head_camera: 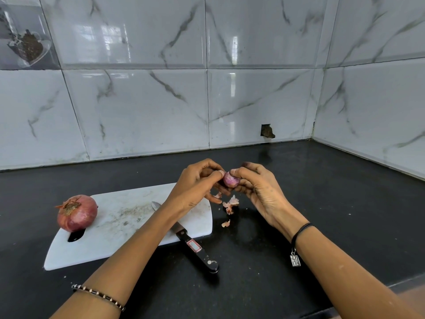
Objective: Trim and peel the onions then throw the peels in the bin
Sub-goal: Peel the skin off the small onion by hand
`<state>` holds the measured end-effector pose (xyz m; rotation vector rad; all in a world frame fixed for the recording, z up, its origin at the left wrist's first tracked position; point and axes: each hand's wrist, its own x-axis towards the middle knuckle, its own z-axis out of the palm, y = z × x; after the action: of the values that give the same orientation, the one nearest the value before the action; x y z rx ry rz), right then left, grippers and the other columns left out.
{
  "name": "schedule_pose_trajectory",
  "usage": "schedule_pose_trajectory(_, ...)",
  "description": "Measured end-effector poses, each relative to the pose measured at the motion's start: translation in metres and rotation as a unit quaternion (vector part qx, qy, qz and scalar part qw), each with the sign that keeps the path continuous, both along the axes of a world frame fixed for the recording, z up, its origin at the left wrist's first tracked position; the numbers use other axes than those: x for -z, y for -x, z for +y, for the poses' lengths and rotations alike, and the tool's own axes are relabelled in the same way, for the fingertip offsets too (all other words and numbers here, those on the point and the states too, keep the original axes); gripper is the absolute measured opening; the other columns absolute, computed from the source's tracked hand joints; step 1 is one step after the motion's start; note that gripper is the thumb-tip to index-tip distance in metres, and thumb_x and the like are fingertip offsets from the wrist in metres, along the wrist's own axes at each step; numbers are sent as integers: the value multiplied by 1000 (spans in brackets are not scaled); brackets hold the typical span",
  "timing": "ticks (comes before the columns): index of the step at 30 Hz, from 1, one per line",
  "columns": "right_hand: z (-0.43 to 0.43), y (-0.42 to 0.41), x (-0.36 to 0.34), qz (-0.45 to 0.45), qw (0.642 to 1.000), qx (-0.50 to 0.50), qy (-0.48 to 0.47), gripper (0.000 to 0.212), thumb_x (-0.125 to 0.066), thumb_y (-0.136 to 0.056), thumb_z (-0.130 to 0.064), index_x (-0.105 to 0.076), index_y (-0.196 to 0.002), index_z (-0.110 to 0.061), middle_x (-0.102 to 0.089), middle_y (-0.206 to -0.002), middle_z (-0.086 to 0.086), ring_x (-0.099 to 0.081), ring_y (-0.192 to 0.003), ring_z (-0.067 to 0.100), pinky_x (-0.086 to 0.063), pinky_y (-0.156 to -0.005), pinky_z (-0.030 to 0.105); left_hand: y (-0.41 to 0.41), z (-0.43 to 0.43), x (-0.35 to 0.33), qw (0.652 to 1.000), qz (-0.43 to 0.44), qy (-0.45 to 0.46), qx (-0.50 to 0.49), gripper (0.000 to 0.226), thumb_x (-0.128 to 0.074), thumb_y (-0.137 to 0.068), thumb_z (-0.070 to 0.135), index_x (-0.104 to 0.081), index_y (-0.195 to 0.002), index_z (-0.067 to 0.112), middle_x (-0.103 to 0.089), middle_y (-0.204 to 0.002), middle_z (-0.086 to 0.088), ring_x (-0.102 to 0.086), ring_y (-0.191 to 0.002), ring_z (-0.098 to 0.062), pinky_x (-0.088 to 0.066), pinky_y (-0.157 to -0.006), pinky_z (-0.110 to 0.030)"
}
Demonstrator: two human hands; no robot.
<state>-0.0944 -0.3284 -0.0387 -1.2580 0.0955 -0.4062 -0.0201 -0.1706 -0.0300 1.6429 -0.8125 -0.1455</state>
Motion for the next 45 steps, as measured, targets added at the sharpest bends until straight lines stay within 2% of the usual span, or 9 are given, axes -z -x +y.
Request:
schedule_pose_trajectory(6,-1,0,0,-5,1000,2,-13,55,-71,-87,0,-46,-135,-3,-77,-89,7,-70,-85,17,-57,-77,27,-2,-2,2,1000,15,-2,-6,11,-60,-100,11,-64,-106,3,-77,-90,-12,-77,-80,-27,-64,-62,-39)
schedule_pose_trajectory(10,0,0,0,-12,1000,1,-7,55,-69,-85,6,-47,-135,-3,-73,-102,13,-70,-90,19,-57,-83,30,-8,-2,5,999,14,-14,-31,9,-63,-98,8,-65,-105,4,-76,-88,-12,-77,-77,-26,-64,-61,-37)
schedule_pose_trajectory(13,-1,0,1,-26,1000,2,6,63,-73,-79,9,-46,-134,-3,-70,-115,18,-73,-89,17,-59,-84,29,-12,-4,8,998,32,-31,-40,11,-65,-96,5,-65,-106,7,-76,-90,-11,-77,-77,-25,-65,-67,-40)
schedule_pose_trajectory(17,-2,0,4,-28,997,29,61,68,-81,-75,2,-49,-134,-9,-73,-112,10,-73,-101,18,-56,-93,34,-13,-7,10,998,47,-45,-20,19,-53,-103,10,-69,-111,15,-76,-99,-11,-77,-85,-23,-64,-77,-43)
schedule_pose_trajectory(22,1,4,5,-37,990,53,125,72,-90,-71,-4,-52,-131,-13,-71,-113,7,-74,-95,13,-56,-76,19,-8,-10,4,991,133,17,23,28,-44,-107,17,-70,-115,9,-74,-107,-20,-76,-89,-32,-64,-77,-41)
schedule_pose_trajectory(32,4,6,7,-75,978,41,191,70,-94,-65,-7,-57,-124,-13,-71,-115,6,-74,-101,15,-60,-84,27,-9,-5,5,986,150,66,43,30,-58,-102,28,-71,-121,9,-75,-111,-16,-75,-101,-29,-63,-81,-40)
schedule_pose_trajectory(36,3,6,9,-104,951,81,279,61,-95,-66,-17,-63,-118,-19,-69,-115,-2,-72,-100,11,-61,-78,28,-8,-5,6,989,129,57,35,28,-60,-100,32,-74,-116,13,-76,-107,-14,-76,-97,-28,-63,-81,-41)
schedule_pose_trajectory(40,0,5,11,-141,881,158,423,45,-93,-68,-29,-69,-106,-28,-62,-109,-12,-62,-89,11,-47,-65,15,-8,-7,6,990,123,57,25,28,-61,-99,35,-75,-109,12,-76,-98,-14,-76,-85,-25,-63,-80,-41)
schedule_pose_trajectory(45,-1,2,14,-165,846,166,478,38,-93,-69,-26,-70,-99,-24,-59,-101,-10,-58,-80,13,-41,-68,10,-6,-9,6,991,118,50,24,28,-60,-100,34,-77,-104,12,-75,-92,-13,-75,-80,-23,-64,-75,-39)
